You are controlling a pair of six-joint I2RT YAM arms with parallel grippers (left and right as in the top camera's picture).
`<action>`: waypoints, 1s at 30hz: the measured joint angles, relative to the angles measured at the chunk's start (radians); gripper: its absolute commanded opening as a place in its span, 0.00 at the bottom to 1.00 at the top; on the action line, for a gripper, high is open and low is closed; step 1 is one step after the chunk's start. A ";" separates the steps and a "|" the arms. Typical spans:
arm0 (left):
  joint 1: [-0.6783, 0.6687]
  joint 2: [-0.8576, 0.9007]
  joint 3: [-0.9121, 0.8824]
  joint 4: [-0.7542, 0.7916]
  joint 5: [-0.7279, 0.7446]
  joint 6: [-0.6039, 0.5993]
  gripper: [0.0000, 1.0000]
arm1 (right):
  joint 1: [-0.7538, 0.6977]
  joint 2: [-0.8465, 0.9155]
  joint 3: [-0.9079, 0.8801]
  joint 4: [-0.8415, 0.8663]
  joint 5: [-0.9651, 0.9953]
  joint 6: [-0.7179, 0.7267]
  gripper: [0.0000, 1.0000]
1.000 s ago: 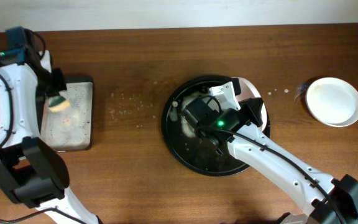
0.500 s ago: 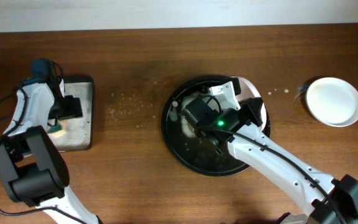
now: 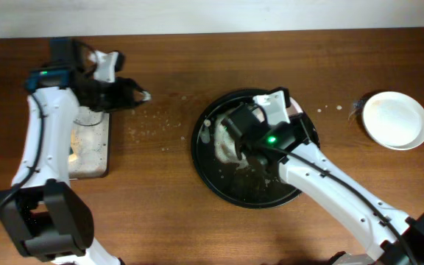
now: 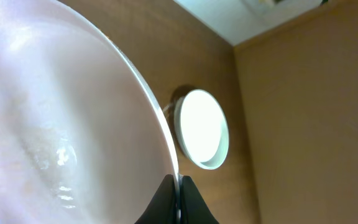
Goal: Clean dirty plates on tray and stack at the side
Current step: 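Return the sponge to the metal tray with the left gripper, then carry the plate right and stack it on the plate pile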
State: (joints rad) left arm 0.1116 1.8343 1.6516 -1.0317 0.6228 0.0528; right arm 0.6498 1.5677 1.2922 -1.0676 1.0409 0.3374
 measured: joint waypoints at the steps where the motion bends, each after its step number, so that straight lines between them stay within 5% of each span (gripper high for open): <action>1: -0.037 0.000 0.000 0.000 0.006 0.000 0.54 | -0.015 -0.006 0.006 -0.003 -0.020 0.001 0.04; 12: -0.257 0.000 0.000 0.052 -0.080 0.000 0.54 | -0.086 -0.048 0.053 -0.047 -0.183 0.009 0.04; 22: -0.271 0.000 0.000 0.056 -0.092 0.000 0.54 | -0.153 -0.070 0.068 -0.043 -0.329 0.043 0.04; 30: -0.271 0.000 0.000 0.068 -0.097 0.000 0.54 | -0.125 -0.071 0.101 -0.069 -0.249 0.021 0.04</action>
State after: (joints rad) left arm -0.1596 1.8343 1.6516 -0.9642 0.5259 0.0528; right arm 0.5247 1.4971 1.3933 -1.1366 0.7918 0.3580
